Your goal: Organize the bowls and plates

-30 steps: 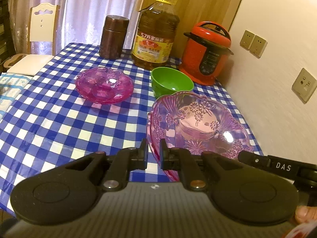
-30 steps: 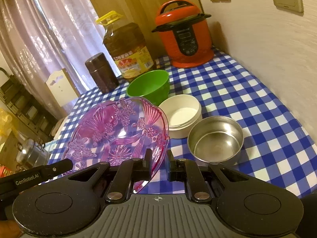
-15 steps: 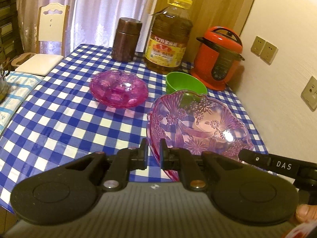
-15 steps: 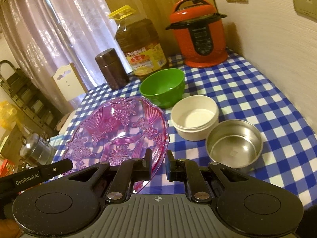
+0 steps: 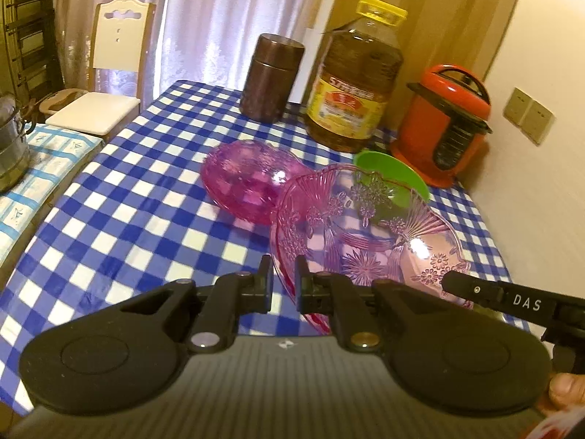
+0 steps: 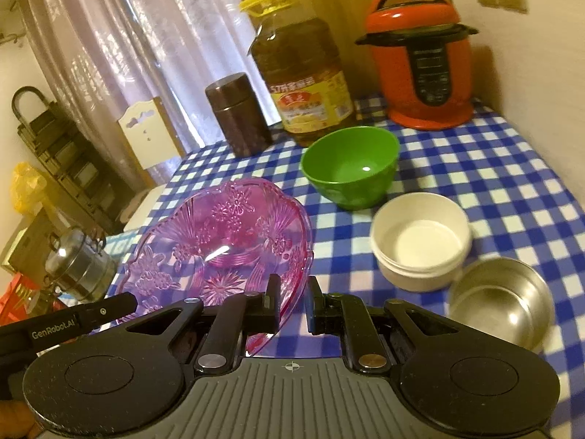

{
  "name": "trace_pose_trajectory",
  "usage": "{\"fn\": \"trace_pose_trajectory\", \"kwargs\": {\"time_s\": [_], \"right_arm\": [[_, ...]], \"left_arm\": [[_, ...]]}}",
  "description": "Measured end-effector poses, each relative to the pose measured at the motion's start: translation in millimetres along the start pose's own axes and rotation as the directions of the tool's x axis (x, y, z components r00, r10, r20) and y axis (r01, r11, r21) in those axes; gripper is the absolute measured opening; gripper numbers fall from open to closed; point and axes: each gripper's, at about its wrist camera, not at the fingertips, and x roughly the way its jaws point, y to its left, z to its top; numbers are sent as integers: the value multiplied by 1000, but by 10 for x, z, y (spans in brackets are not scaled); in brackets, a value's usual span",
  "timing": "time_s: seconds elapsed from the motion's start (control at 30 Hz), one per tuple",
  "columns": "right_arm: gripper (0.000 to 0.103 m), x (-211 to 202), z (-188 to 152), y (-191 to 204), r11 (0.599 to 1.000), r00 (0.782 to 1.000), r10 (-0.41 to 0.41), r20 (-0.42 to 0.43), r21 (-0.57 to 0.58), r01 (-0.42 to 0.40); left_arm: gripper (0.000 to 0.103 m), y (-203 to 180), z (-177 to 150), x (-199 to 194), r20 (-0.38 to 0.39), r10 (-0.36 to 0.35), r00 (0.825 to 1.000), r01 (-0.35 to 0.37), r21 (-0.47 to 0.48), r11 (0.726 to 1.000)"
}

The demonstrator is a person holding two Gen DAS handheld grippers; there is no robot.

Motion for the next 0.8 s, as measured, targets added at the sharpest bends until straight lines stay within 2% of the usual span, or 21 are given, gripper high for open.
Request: {"fn": "trace_pose_trajectory", "kwargs": {"time_s": [0.47, 0.8], "right_arm": [[13, 921, 503, 23, 999, 999, 43, -1, -24, -43], [13, 1548, 696, 69, 996, 998, 57, -8, -73, -57]], "left_arm": [[9, 210, 475, 751, 32, 64, 997, -62, -60, 996], [9, 331, 663, 1160, 47, 138, 989, -134, -78, 988]]}}
